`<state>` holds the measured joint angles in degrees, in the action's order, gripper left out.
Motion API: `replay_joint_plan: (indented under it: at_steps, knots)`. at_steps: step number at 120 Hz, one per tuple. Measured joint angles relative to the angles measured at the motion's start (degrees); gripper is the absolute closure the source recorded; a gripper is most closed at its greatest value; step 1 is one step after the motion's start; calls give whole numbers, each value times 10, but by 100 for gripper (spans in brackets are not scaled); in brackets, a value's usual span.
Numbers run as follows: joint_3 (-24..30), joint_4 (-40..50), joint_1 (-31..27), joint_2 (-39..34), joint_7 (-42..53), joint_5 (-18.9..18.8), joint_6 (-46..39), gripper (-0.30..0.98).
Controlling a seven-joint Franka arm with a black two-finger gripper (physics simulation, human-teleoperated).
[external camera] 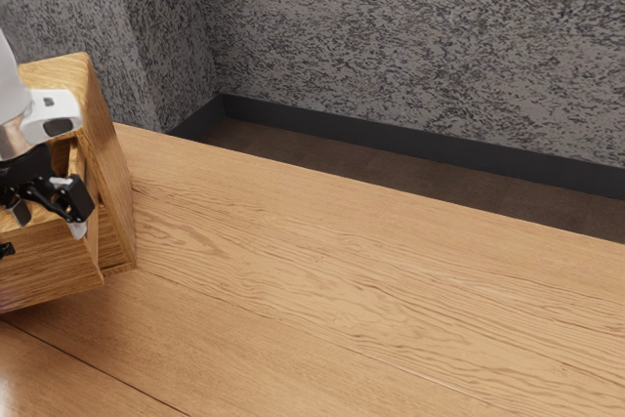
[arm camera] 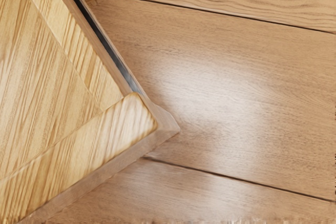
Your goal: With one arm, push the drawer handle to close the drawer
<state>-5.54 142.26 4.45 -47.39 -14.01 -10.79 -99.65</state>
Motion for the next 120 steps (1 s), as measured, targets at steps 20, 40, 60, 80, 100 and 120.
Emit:
replay_joint_plan:
  at_steps: [20,40,60,80,100,120]
  knots:
    - [34,84,-43,-65,-7,35,-7,2]
    - [39,124,-72,-106,-17,54,0,25]
    - [37,125,-76,-122,-57,69,46,58]
    - [15,121,-133,-138,-113,57,102,71]
    - [1,119,-148,-140,-150,18,100,76]
    - [-1,115,-152,-140,-179,8,79,77]
